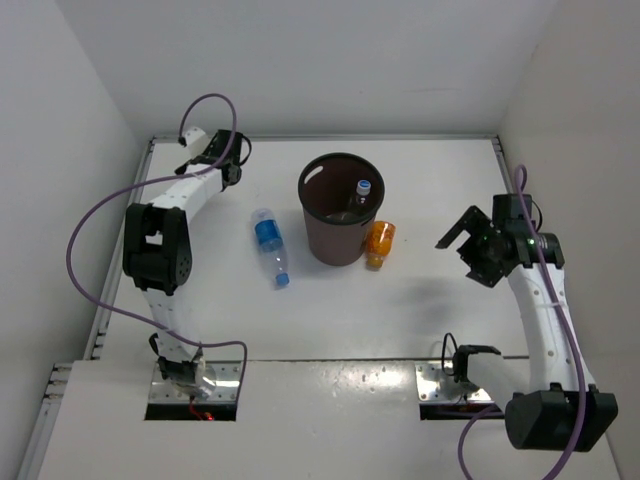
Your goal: Put the plastic bottles in the bin
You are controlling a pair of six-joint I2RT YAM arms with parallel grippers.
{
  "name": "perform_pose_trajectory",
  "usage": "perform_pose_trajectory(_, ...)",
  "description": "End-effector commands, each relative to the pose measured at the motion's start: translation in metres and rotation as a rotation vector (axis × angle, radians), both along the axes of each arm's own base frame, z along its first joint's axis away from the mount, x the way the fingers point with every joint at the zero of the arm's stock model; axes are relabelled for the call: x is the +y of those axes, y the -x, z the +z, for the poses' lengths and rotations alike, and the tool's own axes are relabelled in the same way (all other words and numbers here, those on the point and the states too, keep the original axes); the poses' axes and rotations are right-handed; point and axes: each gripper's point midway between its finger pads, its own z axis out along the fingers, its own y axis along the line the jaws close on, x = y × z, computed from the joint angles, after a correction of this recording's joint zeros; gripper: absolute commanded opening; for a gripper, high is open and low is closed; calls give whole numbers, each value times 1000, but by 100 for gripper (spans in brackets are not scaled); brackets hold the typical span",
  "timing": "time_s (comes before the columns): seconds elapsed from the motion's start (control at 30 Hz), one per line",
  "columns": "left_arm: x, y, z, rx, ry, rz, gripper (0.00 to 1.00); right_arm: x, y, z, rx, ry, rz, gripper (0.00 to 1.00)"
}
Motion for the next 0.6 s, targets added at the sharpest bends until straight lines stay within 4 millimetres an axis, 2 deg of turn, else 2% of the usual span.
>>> perform_pose_trajectory(0.0, 3, 0, 2, -22, 18, 18, 100, -3, 3, 0, 1, 8, -13, 100)
perform_pose_trajectory(0.2, 8, 4, -6, 24, -47, -26, 100, -3, 7, 5, -8, 9, -13, 100)
perform_pose_trajectory(0.27, 10, 4, -4, -12, -52, -17, 100, -6, 10, 6, -9, 17, -27, 100)
perform_pose_trajectory(0.3, 14, 18, -11, -6, -62, -9, 100, -6, 11, 8, -18, 23, -20, 100)
perform_pose_trajectory(0.37, 16, 20, -7, -83, -60, 2, 100, -6, 11, 10, -18, 23, -20, 100)
perform_pose_trajectory(0.4, 18, 33, -10, -87, -59, 2, 100, -6, 13, 10, -9, 22, -20, 100)
perform_pose_trajectory(0.57, 19, 37, -13, -113, -57, 14, 100, -6, 12, 15, -27, 24, -20, 100)
